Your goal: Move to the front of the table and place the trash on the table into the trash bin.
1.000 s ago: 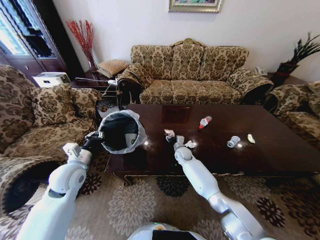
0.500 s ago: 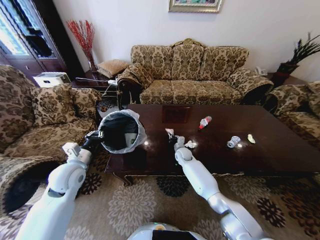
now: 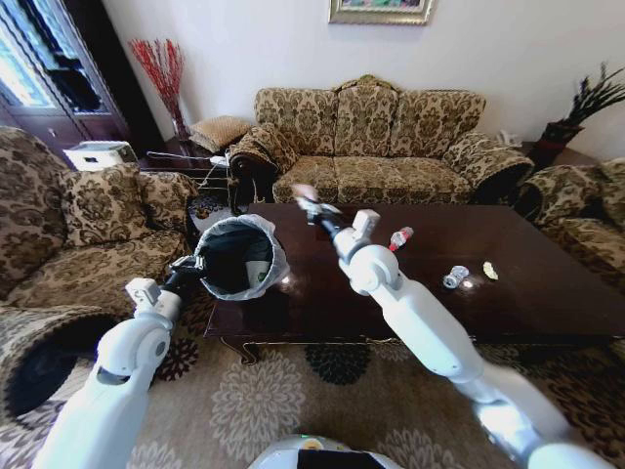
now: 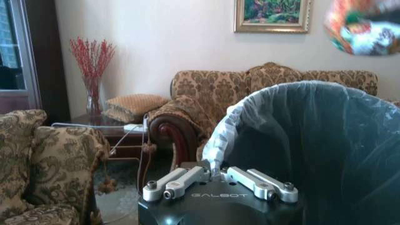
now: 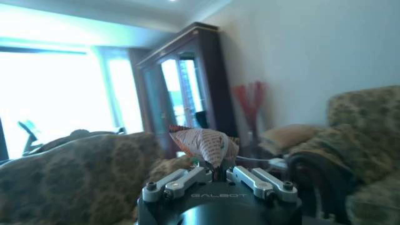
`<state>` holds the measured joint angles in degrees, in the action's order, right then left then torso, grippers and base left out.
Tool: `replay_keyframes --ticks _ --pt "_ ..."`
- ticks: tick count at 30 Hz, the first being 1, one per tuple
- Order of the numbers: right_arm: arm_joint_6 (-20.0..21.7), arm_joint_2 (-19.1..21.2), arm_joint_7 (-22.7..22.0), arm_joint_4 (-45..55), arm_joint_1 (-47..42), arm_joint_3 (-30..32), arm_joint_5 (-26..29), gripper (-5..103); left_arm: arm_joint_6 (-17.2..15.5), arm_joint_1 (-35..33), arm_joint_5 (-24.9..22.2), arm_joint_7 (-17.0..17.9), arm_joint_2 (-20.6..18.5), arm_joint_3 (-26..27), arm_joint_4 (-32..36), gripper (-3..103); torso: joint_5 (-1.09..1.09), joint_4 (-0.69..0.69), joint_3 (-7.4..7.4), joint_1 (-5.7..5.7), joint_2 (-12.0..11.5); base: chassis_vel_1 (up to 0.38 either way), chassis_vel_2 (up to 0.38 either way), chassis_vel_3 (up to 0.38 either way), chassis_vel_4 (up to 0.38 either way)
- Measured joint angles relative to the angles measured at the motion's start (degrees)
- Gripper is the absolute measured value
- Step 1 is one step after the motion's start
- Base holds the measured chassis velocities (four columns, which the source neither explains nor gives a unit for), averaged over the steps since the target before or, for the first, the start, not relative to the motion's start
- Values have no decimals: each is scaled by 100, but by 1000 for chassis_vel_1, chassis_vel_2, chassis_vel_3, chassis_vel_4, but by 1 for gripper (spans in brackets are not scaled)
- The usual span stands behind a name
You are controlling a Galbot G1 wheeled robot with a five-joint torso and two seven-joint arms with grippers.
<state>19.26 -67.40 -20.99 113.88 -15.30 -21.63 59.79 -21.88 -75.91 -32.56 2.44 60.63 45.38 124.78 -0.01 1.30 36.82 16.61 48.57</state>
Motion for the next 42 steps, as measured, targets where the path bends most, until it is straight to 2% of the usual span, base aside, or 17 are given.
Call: replay_keyframes --ticks 3,7,10,12,13,16,17,19,22,24,25,28,30,33,35,42 --pt "3 -282 24 -133 380 -920 -15 3 -12 10 14 3 31 -17 4 0 -2 2 0 0 0 0 0 0 0" --pt "112 -557 -8 -444 369 -1257 -350 3 -31 23 16 9 53 -12 32 0 1 0 1 1 0 0 0 0 0" --pt "167 -609 -30 -493 329 -1264 -410 1 -34 25 15 12 52 4 32 0 1 -1 1 1 0 0 0 0 0" --pt "248 -696 -101 -569 274 -1268 -548 9 -41 34 3 19 31 52 29 0 0 -1 1 1 0 0 0 0 0" --pt "248 -696 -101 -569 274 -1268 -548 9 -41 34 3 19 31 52 29 0 0 -1 1 1 0 0 0 0 0" --pt "286 -753 -160 -664 247 -1269 -632 25 -41 80 -21 17 6 91 -5 0 0 0 0 1 0 0 0 0 0" --pt "286 -753 -160 -664 247 -1269 -632 25 -41 80 -21 17 6 91 -5 0 0 0 0 1 0 0 0 0 0" --pt "289 -756 -163 -694 227 -1254 -667 35 -40 98 -28 9 5 91 -30 0 0 -1 1 1 0 0 0 0 0" --pt "289 -756 -163 -697 209 -1234 -683 41 -40 114 -29 3 7 84 -51 0 1 -1 1 1 0 0 0 0 0" --pt "287 -748 -161 -687 196 -1215 -688 51 -40 133 -29 0 11 68 -71 0 1 -1 1 1 0 0 0 0 0" --pt "287 -748 -161 -687 196 -1215 -688 51 -40 133 -29 0 11 68 -71 0 1 -1 1 1 0 0 0 0 0" --pt "261 -725 -138 -616 213 -1190 -688 79 -42 137 -29 -4 12 58 -81 0 1 -1 1 1 0 0 0 0 0" --pt "256 -721 -132 -603 220 -1183 -690 79 -43 136 -28 -4 13 58 -80 0 1 -1 1 1 0 0 0 0 0" --pt "246 -693 -107 -558 241 -1149 -706 94 -56 115 -26 -4 13 60 -59 0 0 0 1 1 0 0 0 0 0" --pt "245 -665 -96 -539 252 -1139 -711 98 -61 108 -26 -4 10 63 -48 0 1 0 1 1 0 0 0 0 0" --pt "215 -484 -68 -452 241 -1090 -761 100 -105 95 -27 4 -16 73 -15 0 1 -1 1 1 0 0 0 0 0"
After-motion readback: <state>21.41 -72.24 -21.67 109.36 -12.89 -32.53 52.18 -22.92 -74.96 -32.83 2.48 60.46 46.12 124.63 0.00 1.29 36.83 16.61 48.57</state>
